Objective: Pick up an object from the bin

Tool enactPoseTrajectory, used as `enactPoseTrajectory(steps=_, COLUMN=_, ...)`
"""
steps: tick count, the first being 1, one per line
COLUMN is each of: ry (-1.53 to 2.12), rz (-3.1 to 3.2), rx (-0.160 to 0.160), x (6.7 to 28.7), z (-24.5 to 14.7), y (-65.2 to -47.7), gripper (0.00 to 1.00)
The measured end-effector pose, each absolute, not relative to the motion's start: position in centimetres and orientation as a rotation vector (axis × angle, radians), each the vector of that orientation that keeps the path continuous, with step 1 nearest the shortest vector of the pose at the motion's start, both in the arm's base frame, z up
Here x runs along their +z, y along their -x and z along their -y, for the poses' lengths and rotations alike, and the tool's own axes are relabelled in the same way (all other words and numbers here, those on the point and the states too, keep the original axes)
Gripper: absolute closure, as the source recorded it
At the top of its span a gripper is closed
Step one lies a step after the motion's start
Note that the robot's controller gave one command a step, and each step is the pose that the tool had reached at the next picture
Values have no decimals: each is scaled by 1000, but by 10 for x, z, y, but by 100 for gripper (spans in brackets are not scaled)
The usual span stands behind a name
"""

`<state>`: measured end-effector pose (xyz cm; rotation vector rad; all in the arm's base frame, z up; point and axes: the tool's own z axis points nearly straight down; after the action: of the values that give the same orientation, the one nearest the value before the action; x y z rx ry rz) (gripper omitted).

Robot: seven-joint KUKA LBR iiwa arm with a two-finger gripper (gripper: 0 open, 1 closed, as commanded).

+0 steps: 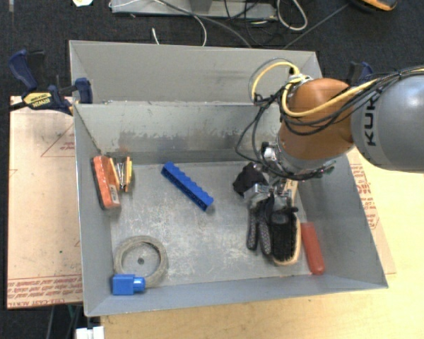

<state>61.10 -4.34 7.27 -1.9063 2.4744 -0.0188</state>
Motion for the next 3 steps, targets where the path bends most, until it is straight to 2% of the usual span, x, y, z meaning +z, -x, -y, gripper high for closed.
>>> enactPoseTrajectory(steps=1, ry=1906, rz=-2474, rx=-19, x=73, z=43, y=-611, gripper=100)
enactPoseTrajectory(steps=2, ry=1906, rz=-2479, rx=-12, x=95, z=43, y=-609, gripper=100)
enactPoseTrajectory(steps=3, ry=1903, rz=-2481, rx=-9, x=132, z=42, y=-609, gripper=100)
